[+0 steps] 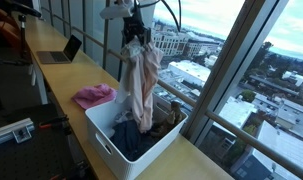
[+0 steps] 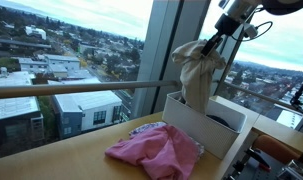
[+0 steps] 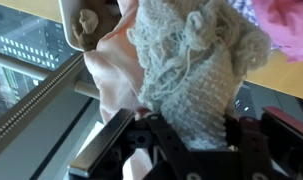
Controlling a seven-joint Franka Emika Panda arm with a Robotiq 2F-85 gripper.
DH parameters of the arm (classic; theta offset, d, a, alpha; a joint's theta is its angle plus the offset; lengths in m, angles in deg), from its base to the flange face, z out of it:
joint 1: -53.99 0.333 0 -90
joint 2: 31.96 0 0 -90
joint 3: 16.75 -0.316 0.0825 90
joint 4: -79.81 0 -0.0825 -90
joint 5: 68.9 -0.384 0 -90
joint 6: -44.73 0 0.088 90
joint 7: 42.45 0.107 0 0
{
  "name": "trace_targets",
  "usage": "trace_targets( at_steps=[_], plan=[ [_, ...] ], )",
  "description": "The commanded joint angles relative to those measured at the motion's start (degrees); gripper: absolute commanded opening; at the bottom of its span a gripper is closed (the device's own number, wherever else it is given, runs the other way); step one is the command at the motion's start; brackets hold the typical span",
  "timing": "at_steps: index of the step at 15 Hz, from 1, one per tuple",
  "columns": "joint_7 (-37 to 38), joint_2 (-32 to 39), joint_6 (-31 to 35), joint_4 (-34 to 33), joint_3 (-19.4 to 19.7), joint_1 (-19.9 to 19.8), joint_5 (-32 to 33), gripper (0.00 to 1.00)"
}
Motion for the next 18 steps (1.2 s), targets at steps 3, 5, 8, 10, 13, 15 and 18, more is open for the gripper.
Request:
trace_targets(
  at_steps=[3, 5, 8, 10, 13, 15, 18],
  plan=[
    [5.3, -3.7, -10.2, -8.0, -6.8, 3.8, 3.5, 0.05],
    [6.0, -4.3, -13.9, -11.6, -8.8, 4.9, 4.1, 0.05],
    [7.0, -3.4, -17.2, -16.1, -11.2, 6.1, 5.6, 0.05],
    [7.4, -2.9, -18.6, -18.0, -12.2, 6.7, 6.8, 0.05],
    [7.9, -2.3, -18.1, -17.6, -13.0, 7.0, 7.5, 0.05],
    [8.0, -1.4, -15.5, -14.4, -12.7, 6.8, 6.7, 0.05],
    [8.4, 2.5, -9.3, -7.8, -12.1, 6.8, 4.3, 0.05]
  ],
)
